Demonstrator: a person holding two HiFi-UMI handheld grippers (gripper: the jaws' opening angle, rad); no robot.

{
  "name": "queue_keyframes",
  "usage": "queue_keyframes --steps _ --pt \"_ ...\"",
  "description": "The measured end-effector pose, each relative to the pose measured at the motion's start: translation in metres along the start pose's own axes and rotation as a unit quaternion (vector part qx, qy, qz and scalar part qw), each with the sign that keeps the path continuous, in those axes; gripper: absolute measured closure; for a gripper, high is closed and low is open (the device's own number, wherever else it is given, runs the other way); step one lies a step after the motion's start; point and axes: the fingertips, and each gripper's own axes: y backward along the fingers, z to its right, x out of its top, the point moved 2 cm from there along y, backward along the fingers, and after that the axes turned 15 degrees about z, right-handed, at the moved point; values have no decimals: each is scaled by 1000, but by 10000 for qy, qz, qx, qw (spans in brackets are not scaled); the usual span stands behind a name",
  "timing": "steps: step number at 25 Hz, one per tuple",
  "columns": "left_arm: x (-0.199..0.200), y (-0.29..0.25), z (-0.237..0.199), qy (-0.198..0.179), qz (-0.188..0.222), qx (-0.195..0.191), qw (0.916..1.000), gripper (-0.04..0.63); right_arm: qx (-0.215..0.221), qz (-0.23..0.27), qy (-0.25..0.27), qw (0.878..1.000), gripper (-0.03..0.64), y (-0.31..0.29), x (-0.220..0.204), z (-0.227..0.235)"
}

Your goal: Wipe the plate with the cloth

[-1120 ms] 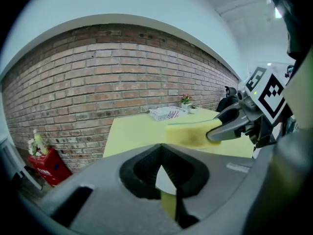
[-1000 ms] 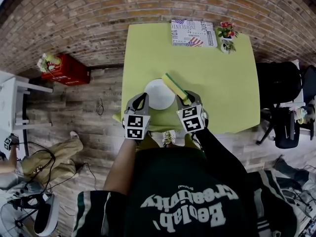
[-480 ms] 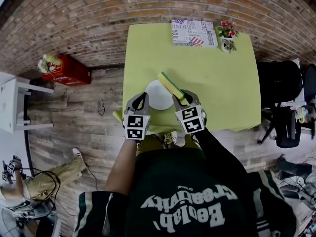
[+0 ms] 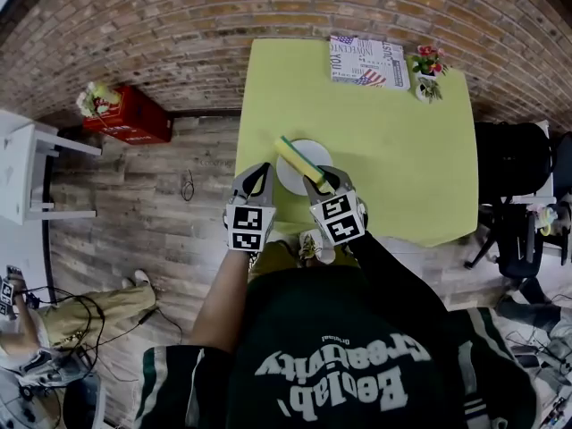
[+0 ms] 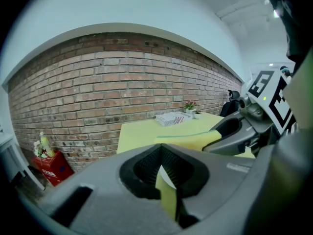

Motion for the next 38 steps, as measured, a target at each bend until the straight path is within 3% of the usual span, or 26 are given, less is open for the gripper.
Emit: queue_keyframes --steps 5,14,38 --pt "4 10 -10 -24 105 80 9999 591 177 -199 -7 9996 488 -7 -10 -20" --pt "3 13 -9 -1 73 26 10000 592 39 -371 24 9993 488 -2 -18 -18" --pt "9 -16 29 -25 138 -327 9994 592 -1183 -785 71 9898 488 60 -45 60"
